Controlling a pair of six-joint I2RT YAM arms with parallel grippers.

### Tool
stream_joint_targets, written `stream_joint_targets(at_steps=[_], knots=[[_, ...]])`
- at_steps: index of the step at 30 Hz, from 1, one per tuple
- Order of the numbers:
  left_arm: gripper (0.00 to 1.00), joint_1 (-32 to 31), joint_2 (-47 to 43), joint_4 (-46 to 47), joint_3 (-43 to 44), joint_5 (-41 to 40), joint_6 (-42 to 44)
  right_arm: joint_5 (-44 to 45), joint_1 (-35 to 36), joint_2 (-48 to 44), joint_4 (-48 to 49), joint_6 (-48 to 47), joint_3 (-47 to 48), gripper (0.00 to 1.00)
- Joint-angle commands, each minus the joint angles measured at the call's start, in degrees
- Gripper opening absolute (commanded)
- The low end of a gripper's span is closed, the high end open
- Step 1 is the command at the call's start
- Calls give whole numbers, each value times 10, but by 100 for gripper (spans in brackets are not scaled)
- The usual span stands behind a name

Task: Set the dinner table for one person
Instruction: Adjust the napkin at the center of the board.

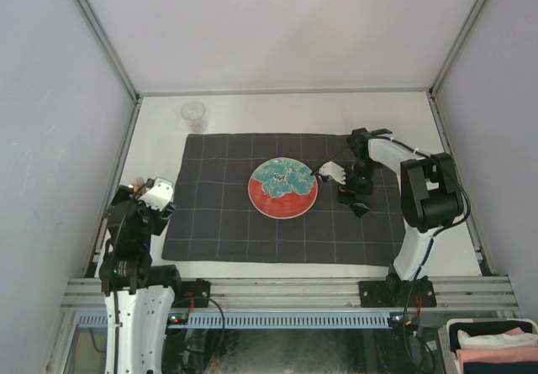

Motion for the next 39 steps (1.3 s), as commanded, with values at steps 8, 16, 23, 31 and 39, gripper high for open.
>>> stream_joint_targets(at_steps=[8, 16, 23, 31, 39], knots=[[100, 5, -5, 10, 15, -14, -8, 35, -17, 59, 25, -19, -3, 100], [100, 5, -1, 11, 16, -17, -10, 47, -23, 80, 36, -23, 5, 100], [100, 5, -2, 10, 13, -21, -13, 49, -35, 98, 38, -24, 35, 100], [100, 5, -6, 6, 13, -21, -12, 30, -26, 97, 19, -18, 41, 100], [100, 5, -5, 9, 16, -19, -11, 27, -10, 70, 21, -12, 10, 100]])
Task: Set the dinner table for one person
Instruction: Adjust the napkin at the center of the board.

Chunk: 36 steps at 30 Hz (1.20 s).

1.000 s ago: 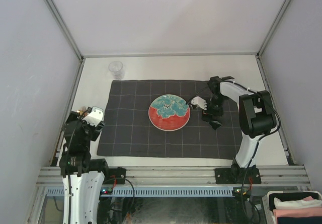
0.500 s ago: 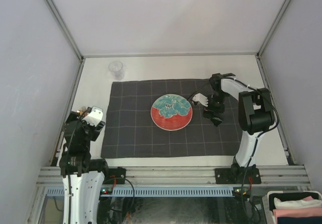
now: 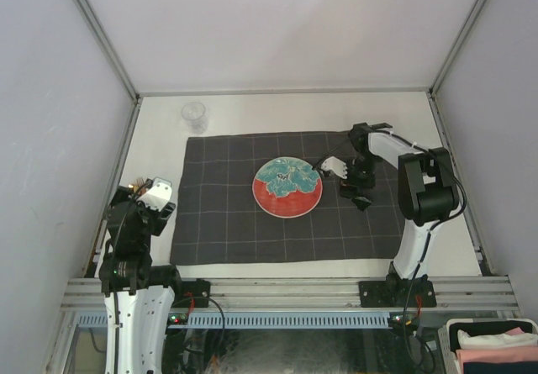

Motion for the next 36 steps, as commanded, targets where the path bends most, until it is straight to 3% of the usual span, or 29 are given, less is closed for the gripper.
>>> stream_joint_targets(at_steps=[1, 36], knots=[[100, 5, -2, 13, 16, -4, -6, -4, 5, 23, 42, -6, -46, 100], [100, 5, -37, 2, 2, -2, 12, -12, 36, -28, 65, 22, -146, 100]])
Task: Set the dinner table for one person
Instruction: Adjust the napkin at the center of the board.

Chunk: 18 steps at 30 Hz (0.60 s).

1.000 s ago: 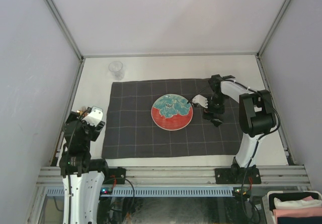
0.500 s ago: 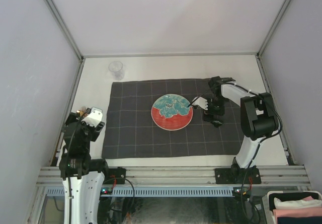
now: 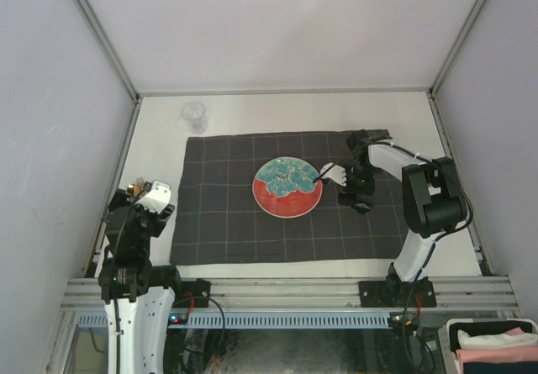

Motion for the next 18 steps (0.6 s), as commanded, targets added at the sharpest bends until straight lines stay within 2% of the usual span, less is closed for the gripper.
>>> stream_joint_targets(at_steps=[1, 18], knots=[[100, 5, -8, 7, 2, -2, 6, -50, 6, 37, -27, 15, -49, 100], [100, 5, -25, -2, -2, 2, 15, -60, 34, 10, -13, 39, -94, 100]])
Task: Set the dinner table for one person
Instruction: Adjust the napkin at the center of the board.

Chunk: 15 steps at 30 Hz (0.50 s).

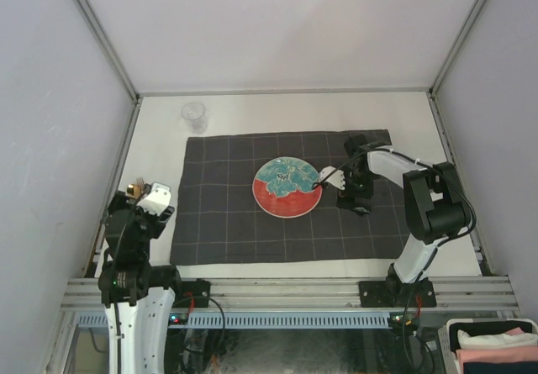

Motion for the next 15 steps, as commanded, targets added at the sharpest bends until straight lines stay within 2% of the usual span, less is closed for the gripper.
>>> stream_joint_targets(at_steps=[1, 15], knots=[[100, 5, -10, 5, -3, 1, 12, -78, 15, 39, -60, 24, -45, 100], [100, 5, -31, -3, -6, 9, 17, -73, 39, 5, -65, 43, -73, 100]])
